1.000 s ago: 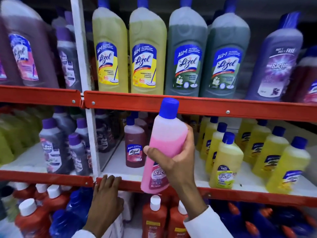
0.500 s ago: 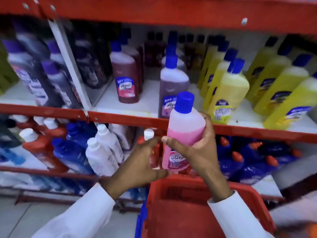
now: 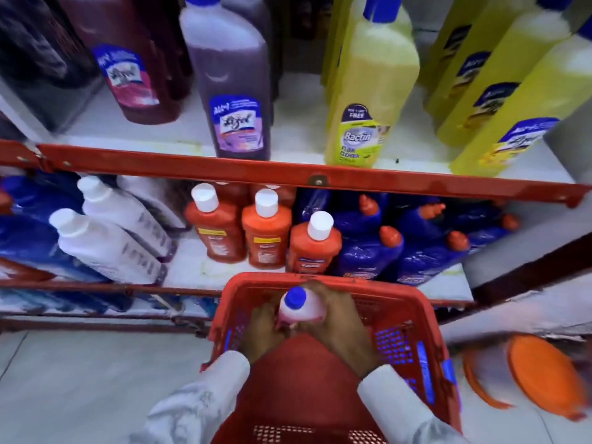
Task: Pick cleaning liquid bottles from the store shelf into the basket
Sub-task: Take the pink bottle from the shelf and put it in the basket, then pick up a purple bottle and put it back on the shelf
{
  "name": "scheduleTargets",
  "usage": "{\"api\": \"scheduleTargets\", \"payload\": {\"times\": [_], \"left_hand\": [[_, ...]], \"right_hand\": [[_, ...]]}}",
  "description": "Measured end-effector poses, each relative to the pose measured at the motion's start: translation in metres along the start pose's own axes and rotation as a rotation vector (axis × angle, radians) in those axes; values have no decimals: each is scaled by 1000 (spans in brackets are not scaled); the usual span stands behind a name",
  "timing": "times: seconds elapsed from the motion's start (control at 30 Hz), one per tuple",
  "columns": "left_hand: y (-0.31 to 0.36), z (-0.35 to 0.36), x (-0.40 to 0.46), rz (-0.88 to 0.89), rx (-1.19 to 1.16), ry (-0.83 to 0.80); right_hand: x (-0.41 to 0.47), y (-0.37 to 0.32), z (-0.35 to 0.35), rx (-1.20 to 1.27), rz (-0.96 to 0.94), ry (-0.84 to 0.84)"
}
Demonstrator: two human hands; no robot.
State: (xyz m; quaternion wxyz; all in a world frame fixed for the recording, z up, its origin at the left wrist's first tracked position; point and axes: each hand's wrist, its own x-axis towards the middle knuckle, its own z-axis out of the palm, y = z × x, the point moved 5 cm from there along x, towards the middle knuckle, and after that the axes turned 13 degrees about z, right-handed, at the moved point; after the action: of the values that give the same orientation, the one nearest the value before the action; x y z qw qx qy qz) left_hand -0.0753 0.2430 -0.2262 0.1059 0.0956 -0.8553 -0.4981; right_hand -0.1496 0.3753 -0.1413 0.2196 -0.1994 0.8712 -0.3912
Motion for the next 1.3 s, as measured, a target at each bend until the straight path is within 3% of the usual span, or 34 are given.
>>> {"api": "scheduleTargets", "payload": {"times": [0.2,0.33,0.53,0.73,0.83,0.93,1.13,1.3], "left_hand": [[-96,61,-10,-142,87,-118],[-87,64,-8,-269,73,-117],[-74,54,-7,-242,4,-64],[-47,19,-6,-196,12,-56],[5,-23,-2,-81,45,-16],[64,-81,1,141,251,46],[155,-196,28,517,523,439],[156,-240,59,474,742,506]], "right_hand": [[19,65,32,-109,171,-71],[31,86,49,-123,179,-124],[32,96,52,-95,183,-146],[29,62,33,-157,134,-154],[24,35,9,-148,87,-54],[21,-6,-17,-17,28,88],[20,-122,-55,243,-169,456],[24,-200,-62,362,-311,726]]}}
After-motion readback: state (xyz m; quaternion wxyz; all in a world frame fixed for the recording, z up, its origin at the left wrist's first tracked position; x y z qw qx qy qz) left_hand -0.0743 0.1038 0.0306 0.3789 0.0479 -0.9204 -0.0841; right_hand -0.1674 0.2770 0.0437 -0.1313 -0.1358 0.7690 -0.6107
